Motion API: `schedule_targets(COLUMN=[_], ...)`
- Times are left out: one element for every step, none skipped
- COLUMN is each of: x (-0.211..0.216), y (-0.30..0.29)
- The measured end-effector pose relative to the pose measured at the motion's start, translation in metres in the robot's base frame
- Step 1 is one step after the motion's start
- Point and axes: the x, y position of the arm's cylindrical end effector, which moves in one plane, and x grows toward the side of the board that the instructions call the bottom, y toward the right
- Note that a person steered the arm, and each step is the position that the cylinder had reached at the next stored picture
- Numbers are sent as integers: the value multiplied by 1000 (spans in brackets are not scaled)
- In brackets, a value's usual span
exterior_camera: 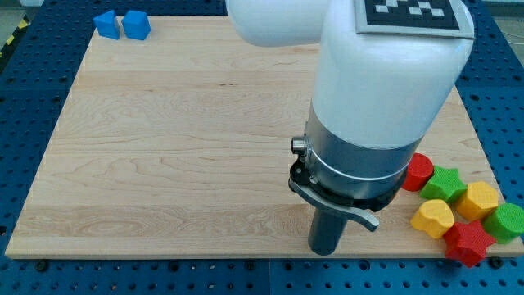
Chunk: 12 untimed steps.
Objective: Place your arm to the left of the red star
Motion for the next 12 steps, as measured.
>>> schedule_targets(x=[-1, -6, -6, -1, 0, 0, 0, 0, -1, -1, -1, -26], y=[2, 31, 44, 59, 60, 59, 59, 71, 92, 98, 100, 107])
